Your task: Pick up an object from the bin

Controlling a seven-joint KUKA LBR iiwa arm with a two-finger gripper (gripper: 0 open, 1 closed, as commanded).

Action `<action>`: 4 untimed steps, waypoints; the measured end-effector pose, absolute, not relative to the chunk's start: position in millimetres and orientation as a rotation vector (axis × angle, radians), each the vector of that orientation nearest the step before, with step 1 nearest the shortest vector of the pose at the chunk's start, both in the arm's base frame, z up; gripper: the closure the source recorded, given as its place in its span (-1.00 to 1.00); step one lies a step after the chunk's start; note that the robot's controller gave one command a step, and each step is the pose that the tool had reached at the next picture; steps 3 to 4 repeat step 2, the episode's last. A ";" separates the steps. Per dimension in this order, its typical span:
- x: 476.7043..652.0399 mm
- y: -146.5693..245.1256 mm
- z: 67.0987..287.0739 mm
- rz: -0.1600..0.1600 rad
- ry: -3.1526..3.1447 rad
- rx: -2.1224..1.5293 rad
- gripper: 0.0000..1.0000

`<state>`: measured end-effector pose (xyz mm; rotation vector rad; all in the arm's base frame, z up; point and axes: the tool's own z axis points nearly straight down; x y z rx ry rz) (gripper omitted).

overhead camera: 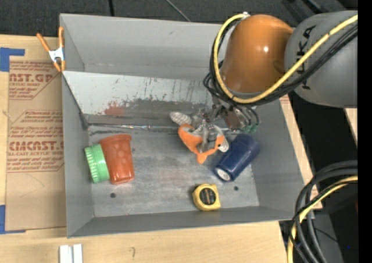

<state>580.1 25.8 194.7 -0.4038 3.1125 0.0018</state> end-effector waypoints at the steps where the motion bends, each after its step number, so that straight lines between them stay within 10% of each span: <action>1: 580.0 26.1 194.6 0.003 3.113 -0.404 1.00; 2: 576.8 24.9 230.3 0.000 3.111 -0.441 1.00; 4: 576.8 24.9 230.3 0.000 3.111 -0.441 1.00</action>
Offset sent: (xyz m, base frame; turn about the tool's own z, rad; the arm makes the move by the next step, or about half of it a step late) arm -0.0041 -0.0019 0.0470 -0.0297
